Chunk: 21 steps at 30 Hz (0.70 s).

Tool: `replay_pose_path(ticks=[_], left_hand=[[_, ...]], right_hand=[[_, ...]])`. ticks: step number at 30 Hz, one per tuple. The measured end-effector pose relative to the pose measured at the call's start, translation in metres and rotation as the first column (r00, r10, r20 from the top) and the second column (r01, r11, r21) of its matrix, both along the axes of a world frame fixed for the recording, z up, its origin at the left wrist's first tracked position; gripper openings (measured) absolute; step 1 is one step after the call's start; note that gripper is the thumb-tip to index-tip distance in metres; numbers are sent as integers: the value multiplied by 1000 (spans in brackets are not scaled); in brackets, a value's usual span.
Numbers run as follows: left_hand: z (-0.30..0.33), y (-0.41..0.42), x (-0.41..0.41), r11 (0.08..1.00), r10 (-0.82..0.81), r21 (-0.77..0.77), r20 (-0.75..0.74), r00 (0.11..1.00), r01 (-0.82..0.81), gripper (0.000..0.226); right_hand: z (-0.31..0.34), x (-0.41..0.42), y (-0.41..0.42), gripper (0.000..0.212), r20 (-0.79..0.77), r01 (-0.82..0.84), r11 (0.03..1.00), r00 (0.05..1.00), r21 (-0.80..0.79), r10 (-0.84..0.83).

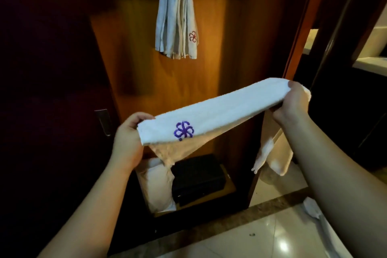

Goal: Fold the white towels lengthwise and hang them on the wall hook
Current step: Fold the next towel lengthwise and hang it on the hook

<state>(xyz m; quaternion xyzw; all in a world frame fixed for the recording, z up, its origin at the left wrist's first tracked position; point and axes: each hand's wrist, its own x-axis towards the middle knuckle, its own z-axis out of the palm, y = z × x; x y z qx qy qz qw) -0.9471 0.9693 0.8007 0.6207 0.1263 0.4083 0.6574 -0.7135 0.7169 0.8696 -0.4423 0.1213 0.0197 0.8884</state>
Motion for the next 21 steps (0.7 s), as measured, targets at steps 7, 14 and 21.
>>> replay_pose_path(ticks=[7,14,21], left_hand=[[2,-7,-5,969,-218,56,-257,942,239,30],[-1,3,-16,947,-300,-128,-14,954,296,46],[-13,2,-19,790,-373,-471,139,917,393,31]], right_hand=[[-20,7,-2,33,-29,-29,1000,999,7,29],[-36,10,-9,29,-41,-47,997,998,-55,45],[-41,6,-6,37,-55,-145,988,988,45,147]])
